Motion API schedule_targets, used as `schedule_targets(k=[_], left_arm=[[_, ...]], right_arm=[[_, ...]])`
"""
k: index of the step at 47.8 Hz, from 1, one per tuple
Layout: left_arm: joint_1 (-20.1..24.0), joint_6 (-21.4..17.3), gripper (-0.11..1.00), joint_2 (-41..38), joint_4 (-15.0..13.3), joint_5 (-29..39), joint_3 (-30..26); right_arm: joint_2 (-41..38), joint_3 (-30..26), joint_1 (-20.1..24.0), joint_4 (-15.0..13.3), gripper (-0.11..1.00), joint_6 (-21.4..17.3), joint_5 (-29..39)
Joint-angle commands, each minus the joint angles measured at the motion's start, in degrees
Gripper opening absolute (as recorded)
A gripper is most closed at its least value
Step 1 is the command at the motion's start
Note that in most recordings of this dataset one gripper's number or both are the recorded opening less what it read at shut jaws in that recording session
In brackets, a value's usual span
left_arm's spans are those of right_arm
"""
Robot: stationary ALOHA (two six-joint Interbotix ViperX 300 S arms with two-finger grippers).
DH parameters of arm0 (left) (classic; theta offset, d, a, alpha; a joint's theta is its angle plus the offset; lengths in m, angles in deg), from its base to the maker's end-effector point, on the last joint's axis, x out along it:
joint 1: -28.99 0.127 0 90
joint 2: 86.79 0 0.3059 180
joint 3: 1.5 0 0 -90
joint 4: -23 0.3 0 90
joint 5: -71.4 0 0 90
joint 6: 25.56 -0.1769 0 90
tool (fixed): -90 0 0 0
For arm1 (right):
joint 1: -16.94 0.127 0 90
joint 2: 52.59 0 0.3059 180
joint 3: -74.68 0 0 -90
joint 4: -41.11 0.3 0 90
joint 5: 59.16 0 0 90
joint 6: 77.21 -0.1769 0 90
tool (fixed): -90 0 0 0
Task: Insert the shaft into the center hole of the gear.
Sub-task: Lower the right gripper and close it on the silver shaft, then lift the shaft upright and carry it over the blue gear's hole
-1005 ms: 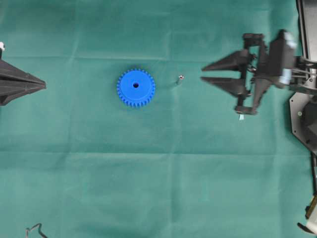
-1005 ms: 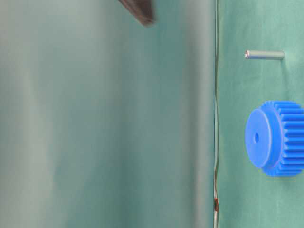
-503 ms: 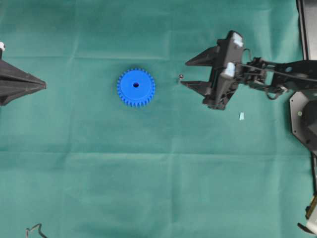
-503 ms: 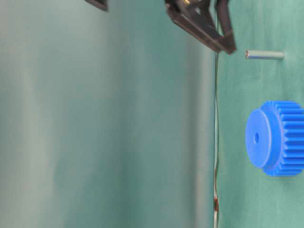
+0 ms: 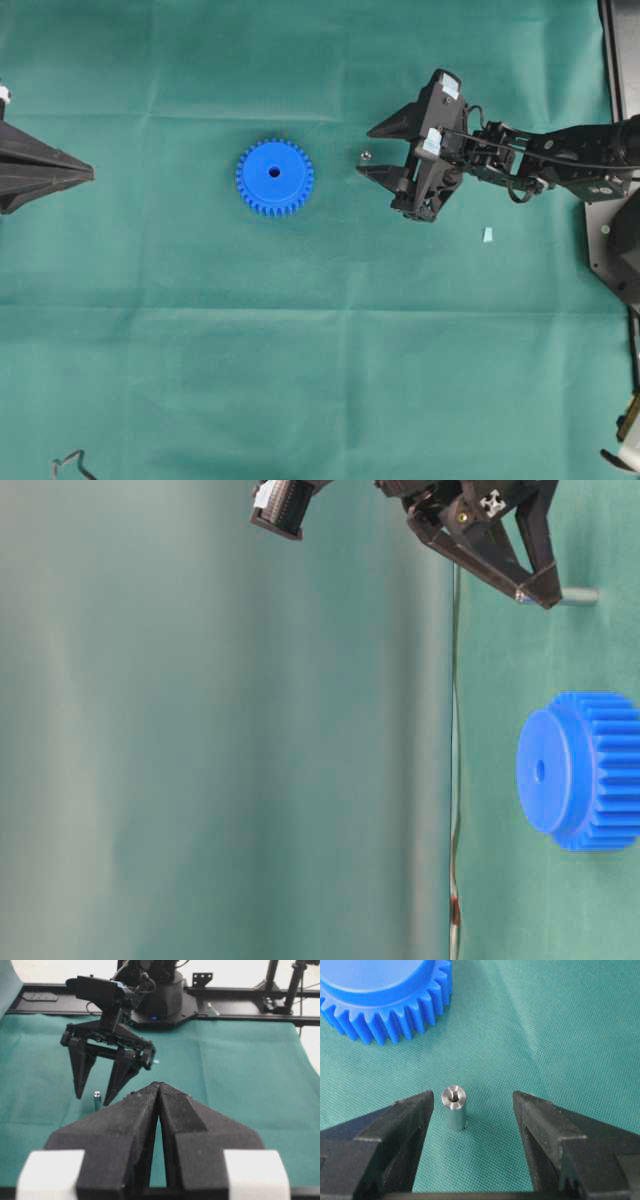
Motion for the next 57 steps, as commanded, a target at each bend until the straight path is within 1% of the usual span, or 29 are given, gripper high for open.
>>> schedule_targets(k=[1, 5, 9, 13, 16, 17, 23, 37, 42, 57], left_arm=[[-0.1, 0.0, 0.00, -0.4, 0.2, -0.3, -1.3], [-0.1, 0.0, 0.00, -0.4, 0.2, -0.3, -1.3], [-0.1, 0.0, 0.00, -0.4, 0.2, -0.2, -1.3], [0.0, 0.0, 0.00, -0.3, 0.2, 0.2, -1.4], [-0.1, 0.0, 0.00, -0.2, 0.2, 0.4, -1.4], [0.0, 0.0, 0.00, -0.1, 0.1, 0.4, -1.4], [-0.1, 0.0, 0.00, -0.1, 0.1, 0.5, -1.4], [0.0, 0.0, 0.00, -0.1, 0.2, 0.8, -1.4], [-0.1, 0.1, 0.00, -0.1, 0.1, 0.8, -1.5], [-0.1, 0.5, 0.00, 0.0, 0.2, 0.8, -1.4]], right_arm=[[0.5, -0.7, -0.2, 0.2, 0.69, -0.1, -0.6], [0.5, -0.5, -0.2, 0.2, 0.63, -0.1, -0.7], [0.5, -0.4, -0.2, 0.2, 0.55, -0.1, -0.6], [0.5, -0.6, -0.1, 0.2, 0.36, -0.1, -0.4], [0.5, -0.5, -0.2, 0.2, 0.24, -0.1, -0.2], [0.5, -0.5, -0.2, 0.2, 0.22, -0.1, -0.2], [0.6, -0.6, -0.2, 0.2, 0.20, -0.1, 0.2], [1.2, -1.0, -0.2, 0.2, 0.20, -0.2, 0.3], [3.3, -1.0, -0.2, 0.2, 0.20, -0.2, 1.0], [11.2, -1.1, -0.2, 0.2, 0.20, -0.1, 6.2]])
